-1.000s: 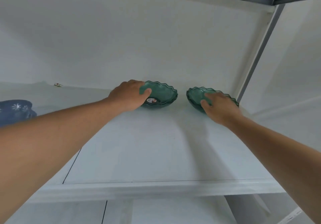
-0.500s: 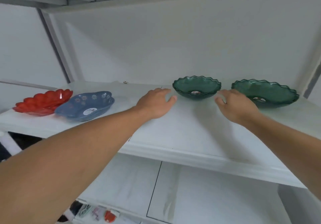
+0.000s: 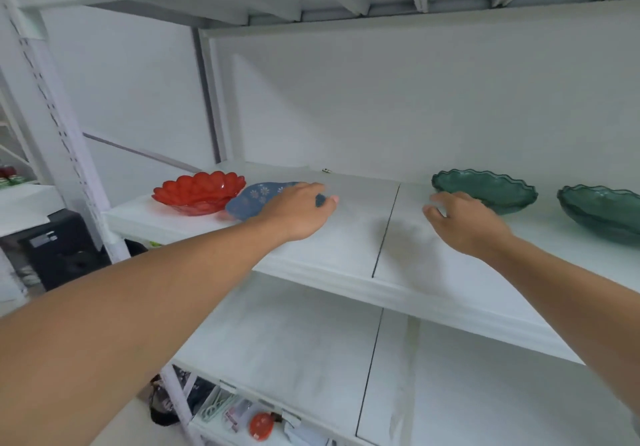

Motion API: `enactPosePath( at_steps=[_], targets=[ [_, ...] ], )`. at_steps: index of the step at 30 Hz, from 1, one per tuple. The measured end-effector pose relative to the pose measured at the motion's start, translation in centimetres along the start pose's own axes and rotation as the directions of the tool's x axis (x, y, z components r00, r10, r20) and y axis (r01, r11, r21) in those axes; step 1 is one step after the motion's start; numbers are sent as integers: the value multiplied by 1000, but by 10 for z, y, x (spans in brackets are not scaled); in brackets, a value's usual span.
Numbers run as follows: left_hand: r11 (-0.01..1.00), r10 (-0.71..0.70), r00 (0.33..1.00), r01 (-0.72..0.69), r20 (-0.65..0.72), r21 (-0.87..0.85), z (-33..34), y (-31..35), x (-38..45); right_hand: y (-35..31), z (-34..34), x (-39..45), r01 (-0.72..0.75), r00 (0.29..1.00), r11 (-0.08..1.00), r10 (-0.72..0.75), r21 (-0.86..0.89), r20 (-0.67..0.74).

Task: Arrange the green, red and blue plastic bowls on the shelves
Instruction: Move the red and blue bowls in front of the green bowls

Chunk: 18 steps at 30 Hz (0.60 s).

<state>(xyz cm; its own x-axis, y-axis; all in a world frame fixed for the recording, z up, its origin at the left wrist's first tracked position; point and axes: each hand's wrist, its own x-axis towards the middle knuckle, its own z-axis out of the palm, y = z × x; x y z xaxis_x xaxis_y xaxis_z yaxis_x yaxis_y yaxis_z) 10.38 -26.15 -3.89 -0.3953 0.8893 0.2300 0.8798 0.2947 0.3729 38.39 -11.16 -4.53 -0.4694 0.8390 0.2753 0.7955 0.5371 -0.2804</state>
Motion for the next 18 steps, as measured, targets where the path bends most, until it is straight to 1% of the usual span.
enactPosePath(
  at_steps=[3,7,13,18],
  targets=[
    [999,43,999,-43,-10,6,-21,-49,-1,-50,21,4,-12,1000,1000,12,-12,8],
    [997,65,997,-62,-49,45,-49,-97,3,-103,40,9,-20,1000,999,20,-26,14],
    [998,42,999,-40,-26,51,-68,-136,10,-138,49,17,-26,999,1000,27,-11,26],
    [998,-17,999,19,-31,65,-73,-158,3,-159,56,27,30,995,1000,-30,-1,94]
  ],
)
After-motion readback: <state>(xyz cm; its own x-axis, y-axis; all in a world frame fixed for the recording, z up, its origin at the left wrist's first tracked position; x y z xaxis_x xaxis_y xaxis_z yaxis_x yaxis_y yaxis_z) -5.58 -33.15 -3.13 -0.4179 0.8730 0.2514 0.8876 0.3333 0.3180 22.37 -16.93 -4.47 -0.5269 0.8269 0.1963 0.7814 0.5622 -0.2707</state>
